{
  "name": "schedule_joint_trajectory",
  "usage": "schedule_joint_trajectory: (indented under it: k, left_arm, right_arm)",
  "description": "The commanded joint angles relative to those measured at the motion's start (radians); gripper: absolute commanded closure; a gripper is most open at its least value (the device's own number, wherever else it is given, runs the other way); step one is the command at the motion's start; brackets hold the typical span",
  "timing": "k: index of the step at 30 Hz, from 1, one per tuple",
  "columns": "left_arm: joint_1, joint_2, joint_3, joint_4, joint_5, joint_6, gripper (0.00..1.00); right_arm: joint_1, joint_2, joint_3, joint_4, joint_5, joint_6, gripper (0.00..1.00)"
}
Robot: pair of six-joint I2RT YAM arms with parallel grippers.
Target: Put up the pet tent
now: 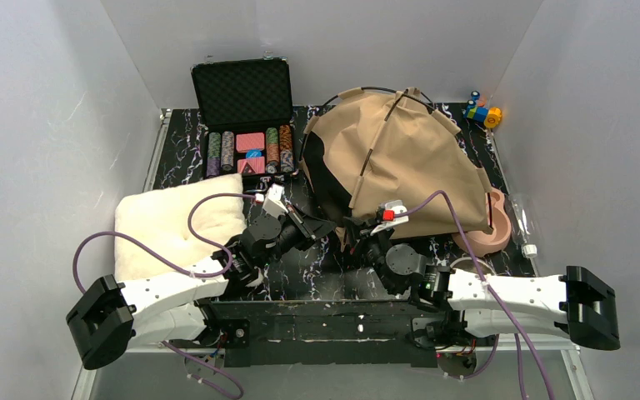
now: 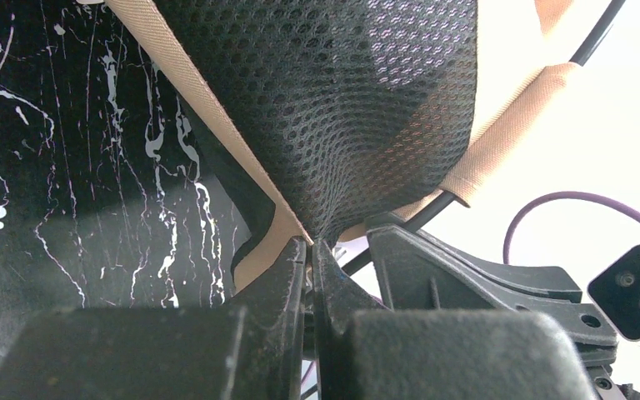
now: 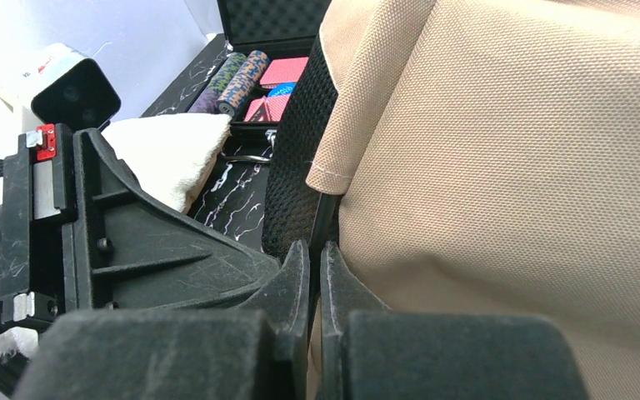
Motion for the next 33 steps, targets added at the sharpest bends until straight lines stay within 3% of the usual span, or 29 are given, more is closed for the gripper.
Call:
schedule_joint_trajectory:
  k: [1, 19, 33]
  left_arm:
    - [0.000, -0.052, 0.011, 0.044, 0.014, -0.015, 1.00]
    - [0.000, -0.063, 0.017, 0.109, 0.000, -0.104, 1.00]
    - [0.000, -0.053, -0.055, 0.223, -0.016, -0.297, 1.00]
  right_arm:
    - [-0.012, 0.026, -0.007, 0.051, 0.035, -0.054, 0.99]
    - [-0.001, 0.084, -0.084, 0.244, 0.065, -0.138, 0.99]
    - [0.046, 0.229, -0.088, 0.682, 0.158, -0.429, 0.99]
